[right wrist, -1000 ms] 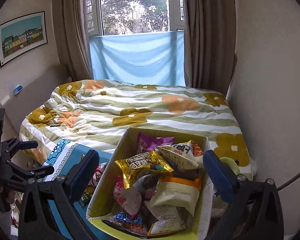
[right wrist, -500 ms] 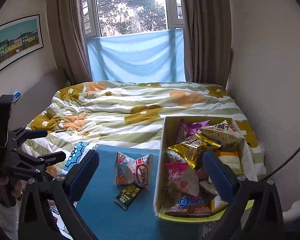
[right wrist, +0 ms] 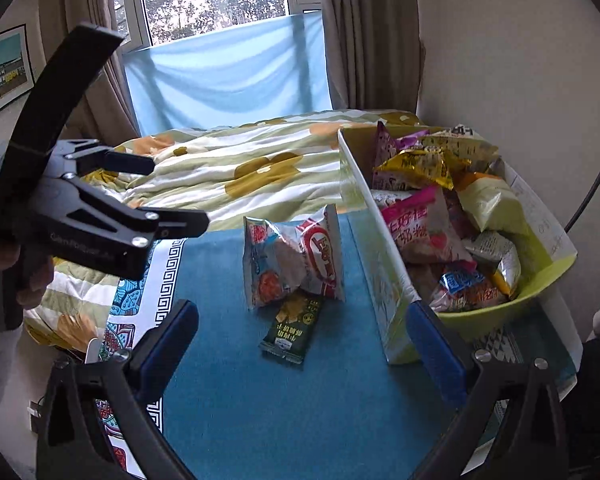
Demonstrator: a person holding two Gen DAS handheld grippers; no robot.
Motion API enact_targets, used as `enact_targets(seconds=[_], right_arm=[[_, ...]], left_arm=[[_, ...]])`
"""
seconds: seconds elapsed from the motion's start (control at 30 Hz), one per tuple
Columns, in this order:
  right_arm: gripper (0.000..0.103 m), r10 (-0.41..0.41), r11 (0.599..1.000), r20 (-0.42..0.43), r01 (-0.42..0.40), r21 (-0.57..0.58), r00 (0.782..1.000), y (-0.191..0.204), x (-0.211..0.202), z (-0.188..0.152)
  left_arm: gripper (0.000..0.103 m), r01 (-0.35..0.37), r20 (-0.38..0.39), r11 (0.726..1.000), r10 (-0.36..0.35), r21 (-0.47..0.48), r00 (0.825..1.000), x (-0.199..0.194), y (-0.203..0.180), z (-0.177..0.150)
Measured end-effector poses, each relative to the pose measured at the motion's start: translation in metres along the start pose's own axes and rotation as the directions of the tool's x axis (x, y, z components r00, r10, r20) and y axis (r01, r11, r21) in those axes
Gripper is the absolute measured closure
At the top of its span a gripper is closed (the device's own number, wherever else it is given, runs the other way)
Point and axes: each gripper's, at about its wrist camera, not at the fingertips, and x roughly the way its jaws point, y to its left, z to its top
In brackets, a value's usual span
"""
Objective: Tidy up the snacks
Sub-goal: 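Move both tools back toward the shrimp-flake bag and green biscuit packet, then grasp the red-white Oishi shrimp-flake bag with the left tool while the right tool grasps the green biscuit packet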
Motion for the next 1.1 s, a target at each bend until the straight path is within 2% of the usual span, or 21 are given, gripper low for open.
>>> enact_targets(seconds=[0.1,0.2,0.5,0.57,0.67,0.77,0.87,0.93,1.1], right_arm=[[0.0,-0.043,0.999,-0.024,0.043,0.001,0.999,0.005,0.022,-0.024],[0.0,-0.064,0.998,-0.055,0.065,0.017,0.996,0.004,0.046,-0.039],[0.0,-0.067,0.994,-0.089,0.074,0.083,0.994,0.001,0.095,-0.058],[0.0,-0.066,0.993,-0.093,0.074,0.092,0.994,-0.001,0.1,-0.057],[0.001,-0.063,0.993,-0.138,0.075,0.086,0.988,-0.002,0.111,-0.056],[0.001,-0.06,0.994,-0.142,0.072,0.081,0.988,-0.006,0.111,-0.055],[0.002,-0.051,0.994,-0.158,0.066,0.088,0.986,-0.01,0.115,-0.049],[0.003,-0.047,0.995,-0.164,0.061,0.083,0.985,-0.011,0.117,-0.045],[0.009,-0.053,0.997,-0.197,0.064,0.046,0.979,-0.006,0.128,-0.034]], left_arm=[[0.0,0.006,-0.04,0.994,-0.002,0.109,0.999,0.041,-0.02,0.007],[0.0,0.021,-0.081,0.986,-0.007,0.165,0.997,0.077,-0.03,0.012],[0.0,0.044,-0.137,0.976,-0.015,0.212,0.99,0.136,-0.029,0.025],[0.003,0.069,-0.152,0.977,-0.039,0.201,0.988,0.143,-0.025,0.026],[0.02,0.104,-0.18,0.981,-0.074,0.166,0.981,0.153,-0.018,0.024],[0.025,0.124,-0.186,0.984,-0.099,0.126,0.978,0.154,-0.008,0.02],[0.029,0.106,-0.196,0.991,-0.088,0.082,0.977,0.151,0.003,0.013],[0.036,0.091,-0.193,0.995,-0.082,0.041,0.978,0.146,0.014,0.007],[0.038,0.065,-0.215,0.99,-0.092,-0.128,0.972,0.133,0.049,-0.022]])
